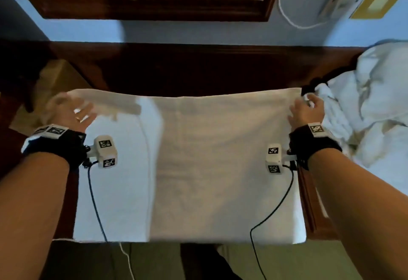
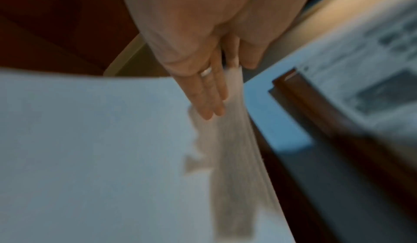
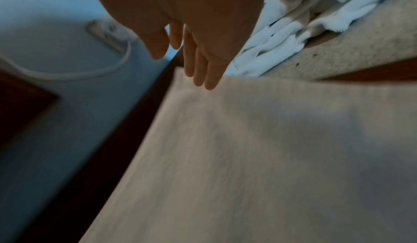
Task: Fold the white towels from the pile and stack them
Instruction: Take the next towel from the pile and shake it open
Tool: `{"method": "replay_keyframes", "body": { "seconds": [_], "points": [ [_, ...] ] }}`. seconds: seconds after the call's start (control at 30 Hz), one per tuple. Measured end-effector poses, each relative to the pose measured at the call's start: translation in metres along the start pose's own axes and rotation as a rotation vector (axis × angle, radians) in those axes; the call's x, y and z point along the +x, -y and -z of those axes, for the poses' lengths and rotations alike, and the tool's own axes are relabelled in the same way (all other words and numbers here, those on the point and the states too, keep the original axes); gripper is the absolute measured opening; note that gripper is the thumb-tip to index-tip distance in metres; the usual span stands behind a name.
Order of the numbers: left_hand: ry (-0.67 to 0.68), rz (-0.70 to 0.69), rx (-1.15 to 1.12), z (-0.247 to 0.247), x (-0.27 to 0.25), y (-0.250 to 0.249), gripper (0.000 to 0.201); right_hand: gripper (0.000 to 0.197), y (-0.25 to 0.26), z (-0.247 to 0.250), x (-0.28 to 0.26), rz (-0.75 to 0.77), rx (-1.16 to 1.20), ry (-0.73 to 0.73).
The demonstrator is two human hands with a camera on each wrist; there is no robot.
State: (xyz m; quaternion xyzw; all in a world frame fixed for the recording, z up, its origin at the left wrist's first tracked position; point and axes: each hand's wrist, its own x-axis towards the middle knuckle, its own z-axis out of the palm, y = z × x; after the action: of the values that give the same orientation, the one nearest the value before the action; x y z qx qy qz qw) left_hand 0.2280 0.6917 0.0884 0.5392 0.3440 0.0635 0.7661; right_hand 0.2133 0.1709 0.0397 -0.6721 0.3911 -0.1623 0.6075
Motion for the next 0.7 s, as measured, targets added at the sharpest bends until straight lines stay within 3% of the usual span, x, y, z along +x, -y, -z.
{"method": "replay_keyframes", "body": {
  "seconds": [0.07,0.13,0.23,0.3,0.47,0.6,0.7],
  "points": [
    [0.050,0.065,0.294,0.011,0.021,0.035,0.032,0.048,-0.037,-0.007,-0.009,0.079,-0.252,0.146],
    [0.118,0.051,0.784,0.027,0.026,0.087,0.065,0.052,-0.086,-0.003,-0.030,0.146,-0.580,0.331],
    [0.336,-0.008,1.528,0.063,-0.015,0.173,0.078,0.064,-0.157,0.024,-0.075,0.227,-1.133,0.586],
    [0.435,-0.001,1.775,0.089,-0.045,0.210,0.086,0.071,-0.186,0.044,-0.102,0.185,-1.337,0.677],
    [0.416,0.008,1.874,0.096,-0.025,0.215,0.092,0.074,-0.192,0.043,-0.098,0.197,-1.415,0.720],
    [0.420,-0.080,1.895,0.055,0.042,0.196,0.094,0.074,-0.174,-0.004,-0.049,0.240,-1.405,0.696],
    [0.441,-0.152,1.778,0.027,0.080,0.177,0.096,0.074,-0.157,-0.040,-0.014,0.219,-1.377,0.676]
  ]
}}
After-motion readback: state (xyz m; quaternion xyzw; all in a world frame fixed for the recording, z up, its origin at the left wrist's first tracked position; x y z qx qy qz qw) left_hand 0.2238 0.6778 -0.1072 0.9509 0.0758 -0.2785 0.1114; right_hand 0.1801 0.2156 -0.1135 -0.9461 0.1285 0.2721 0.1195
